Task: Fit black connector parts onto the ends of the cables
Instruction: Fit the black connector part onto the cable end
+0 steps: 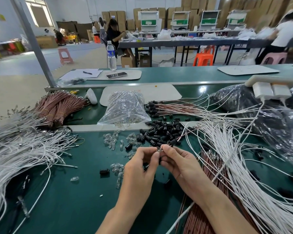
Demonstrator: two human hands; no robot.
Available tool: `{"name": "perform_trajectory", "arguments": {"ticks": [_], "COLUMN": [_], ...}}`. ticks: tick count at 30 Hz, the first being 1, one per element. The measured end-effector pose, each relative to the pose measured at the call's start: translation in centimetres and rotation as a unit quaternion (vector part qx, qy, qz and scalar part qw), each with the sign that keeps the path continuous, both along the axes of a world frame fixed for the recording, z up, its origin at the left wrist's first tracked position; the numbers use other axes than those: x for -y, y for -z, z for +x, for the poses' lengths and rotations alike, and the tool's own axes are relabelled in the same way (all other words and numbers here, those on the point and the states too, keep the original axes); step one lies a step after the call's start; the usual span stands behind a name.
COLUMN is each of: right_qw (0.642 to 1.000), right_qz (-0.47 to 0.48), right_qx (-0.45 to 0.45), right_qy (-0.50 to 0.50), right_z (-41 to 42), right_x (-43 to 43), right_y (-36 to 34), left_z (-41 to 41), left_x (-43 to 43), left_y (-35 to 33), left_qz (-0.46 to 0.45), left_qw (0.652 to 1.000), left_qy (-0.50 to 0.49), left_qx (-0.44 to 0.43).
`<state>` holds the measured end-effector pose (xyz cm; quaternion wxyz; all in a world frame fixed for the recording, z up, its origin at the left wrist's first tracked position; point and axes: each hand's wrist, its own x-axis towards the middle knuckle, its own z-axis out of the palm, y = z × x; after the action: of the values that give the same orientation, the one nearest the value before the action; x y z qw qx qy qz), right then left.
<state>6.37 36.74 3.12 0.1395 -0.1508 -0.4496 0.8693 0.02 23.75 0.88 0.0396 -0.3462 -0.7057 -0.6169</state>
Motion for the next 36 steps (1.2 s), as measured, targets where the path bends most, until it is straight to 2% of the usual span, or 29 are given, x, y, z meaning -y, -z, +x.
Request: {"name": "perform_trajectory", "arguments": {"ticks": [8,22,36], "right_qw": [0.999,0.999,1.0], "right_qz": [-0.032,0.037,-0.008], "right_qx": [-0.005,-0.003,-0.003], "right_qy": [-0.007,0.009,-0.018], "right_z": [0.03,-0.06,-0.08], "right_x": [0.1,-0.03,-0.52], "right_y": [0.08,0.59,0.85], "left_z": [0.0,-0.75,-0.6], "left_x": [0.13,0.36,0.33], "left_y": [0.05,0.89,0.64], "left_qz": [0.002,-0.016,-0.001], "left_qw": [1.0,1.0,1.0], "left_qy": [0.003,0.012,0.025], "left_qx": [-0.017,-0.001,0.008]}}
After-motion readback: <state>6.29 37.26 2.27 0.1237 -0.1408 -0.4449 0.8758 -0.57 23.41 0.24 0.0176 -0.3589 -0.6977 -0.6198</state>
